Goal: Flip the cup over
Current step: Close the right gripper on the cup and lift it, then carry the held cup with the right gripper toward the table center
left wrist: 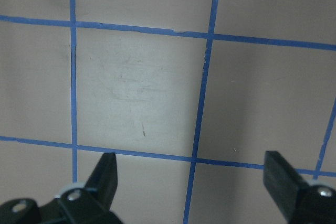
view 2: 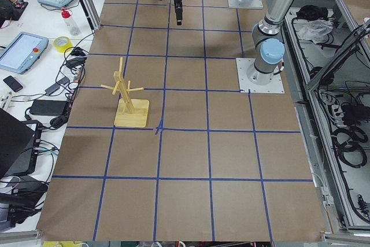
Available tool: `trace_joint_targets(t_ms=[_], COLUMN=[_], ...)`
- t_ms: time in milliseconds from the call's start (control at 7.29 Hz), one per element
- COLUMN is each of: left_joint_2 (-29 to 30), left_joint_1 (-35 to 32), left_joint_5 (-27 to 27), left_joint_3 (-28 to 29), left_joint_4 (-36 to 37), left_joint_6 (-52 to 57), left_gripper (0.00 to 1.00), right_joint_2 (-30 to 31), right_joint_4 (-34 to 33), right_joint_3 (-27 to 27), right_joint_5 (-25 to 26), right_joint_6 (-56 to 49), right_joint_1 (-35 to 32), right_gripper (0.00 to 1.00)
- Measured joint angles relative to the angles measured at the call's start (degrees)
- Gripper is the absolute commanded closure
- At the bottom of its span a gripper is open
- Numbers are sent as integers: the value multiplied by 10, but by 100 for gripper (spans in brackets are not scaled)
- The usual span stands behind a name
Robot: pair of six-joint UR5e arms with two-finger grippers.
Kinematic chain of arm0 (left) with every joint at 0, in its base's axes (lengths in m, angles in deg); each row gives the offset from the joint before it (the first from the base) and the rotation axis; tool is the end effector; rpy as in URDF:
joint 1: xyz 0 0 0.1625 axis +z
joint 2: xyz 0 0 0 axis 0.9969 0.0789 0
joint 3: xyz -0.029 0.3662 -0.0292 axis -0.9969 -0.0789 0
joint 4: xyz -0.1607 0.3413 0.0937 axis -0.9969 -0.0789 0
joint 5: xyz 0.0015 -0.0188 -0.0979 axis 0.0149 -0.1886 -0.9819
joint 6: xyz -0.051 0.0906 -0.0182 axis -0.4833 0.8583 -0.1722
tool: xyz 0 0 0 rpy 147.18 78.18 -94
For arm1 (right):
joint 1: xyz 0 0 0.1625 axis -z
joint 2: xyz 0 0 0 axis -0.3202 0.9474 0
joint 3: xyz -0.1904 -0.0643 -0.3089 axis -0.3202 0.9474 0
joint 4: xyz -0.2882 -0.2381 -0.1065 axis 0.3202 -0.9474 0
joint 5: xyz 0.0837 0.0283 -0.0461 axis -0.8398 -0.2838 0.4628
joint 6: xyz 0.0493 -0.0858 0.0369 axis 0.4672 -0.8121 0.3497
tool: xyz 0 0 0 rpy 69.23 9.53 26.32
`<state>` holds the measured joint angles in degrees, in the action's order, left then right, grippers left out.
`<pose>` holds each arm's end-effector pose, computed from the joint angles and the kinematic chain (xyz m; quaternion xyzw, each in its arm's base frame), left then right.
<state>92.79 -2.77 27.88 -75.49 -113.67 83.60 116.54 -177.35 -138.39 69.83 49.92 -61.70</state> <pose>-0.1131 -0.4548 0.4036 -0.0542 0.9980 0.0084 0.0301 0.0295 -0.5895 0.1515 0.0953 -0.9947 0.0189 0.0328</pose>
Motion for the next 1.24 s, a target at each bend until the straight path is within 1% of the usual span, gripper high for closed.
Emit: trace_joint_targets(t_ms=[275,412,686,961,1098,1235], left_joint_2=[0,1,2,3,3,3], left_joint_1=[0,0,-2,-4,-4,-4], left_joint_5=[0,0,-1,-1,-1,0], left_joint_3=[0,0,0,0,0,0], left_joint_4=[0,-1,1,3,3,3], left_joint_6=[0,0,-1,-1,0,0], left_gripper=[0,0,0,0,0,0], right_joint_2=[22,32,37,26,14,0], right_joint_4=[8,18,19,9,-6,-27], right_joint_3=[11,23,41,54,59,61], right_joint_5=[-14,-21,-22,-17,-17,-20], right_joint_6=[-14,-13,9,48,36,-12], right_joint_1=[-25,-59,-169,-285,-318,-334], right_gripper=[85,85,85,86,87,87])
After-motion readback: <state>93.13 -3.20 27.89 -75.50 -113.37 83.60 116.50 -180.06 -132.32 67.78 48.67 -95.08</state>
